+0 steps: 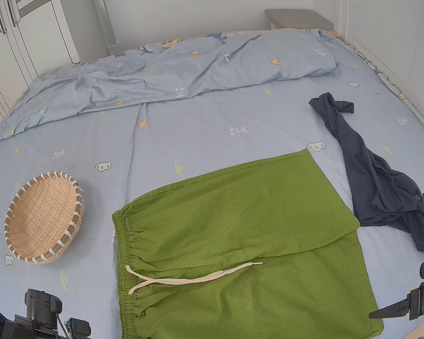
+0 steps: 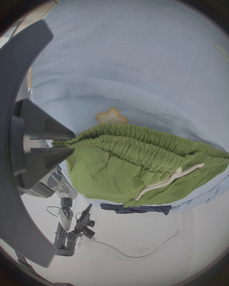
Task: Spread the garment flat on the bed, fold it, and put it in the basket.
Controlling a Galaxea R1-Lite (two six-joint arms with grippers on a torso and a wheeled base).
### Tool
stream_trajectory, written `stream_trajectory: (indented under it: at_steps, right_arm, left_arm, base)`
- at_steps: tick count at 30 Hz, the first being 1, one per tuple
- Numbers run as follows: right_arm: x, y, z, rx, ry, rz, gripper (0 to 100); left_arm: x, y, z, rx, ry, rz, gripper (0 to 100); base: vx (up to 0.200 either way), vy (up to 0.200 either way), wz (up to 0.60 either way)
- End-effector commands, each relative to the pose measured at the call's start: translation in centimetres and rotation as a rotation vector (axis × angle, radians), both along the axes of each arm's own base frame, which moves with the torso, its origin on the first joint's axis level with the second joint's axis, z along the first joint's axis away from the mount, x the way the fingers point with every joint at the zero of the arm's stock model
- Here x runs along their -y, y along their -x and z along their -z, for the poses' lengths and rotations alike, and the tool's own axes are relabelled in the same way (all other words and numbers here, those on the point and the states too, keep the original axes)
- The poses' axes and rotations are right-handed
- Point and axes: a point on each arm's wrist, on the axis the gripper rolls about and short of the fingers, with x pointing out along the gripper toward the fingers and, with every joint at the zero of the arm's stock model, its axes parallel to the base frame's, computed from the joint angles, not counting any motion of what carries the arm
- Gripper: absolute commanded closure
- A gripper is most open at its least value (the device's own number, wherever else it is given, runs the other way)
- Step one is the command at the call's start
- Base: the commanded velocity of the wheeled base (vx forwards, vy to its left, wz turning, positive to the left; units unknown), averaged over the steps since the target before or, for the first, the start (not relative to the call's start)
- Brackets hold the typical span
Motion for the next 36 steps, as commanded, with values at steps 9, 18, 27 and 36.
stream_trajectory:
  at_steps: [9, 18, 27, 36]
  right_arm:
    - [0.2, 1.2, 2.0, -0.209, 0.069, -0.068, 0]
    - [0.0, 0.4, 2.9, -0.242, 0.110, -0.145, 0]
    - [-0.2, -0.4, 3.8, -0.269, 0.146, -0.177, 0]
    - [-0.6, -1.1, 4.0, -0.279, 0.151, -0.210, 0]
  left_arm:
    - [-0.7, 0.6, 0.1, -0.006, -0.003, -0.051, 100]
    - [-0.8, 0.7, -0.1, 0.003, -0.003, -0.052, 100]
    - [-0.8, 0.7, -0.2, 0.008, -0.003, -0.055, 100]
    - [-0.8, 0.6, -0.2, 0.008, -0.003, -0.053, 100]
  base:
    - [0.000, 0.000, 0.00]
    - [0.000, 0.000, 0.00]
    - [0.000, 0.000, 0.00]
    - [0.000, 0.000, 0.00]
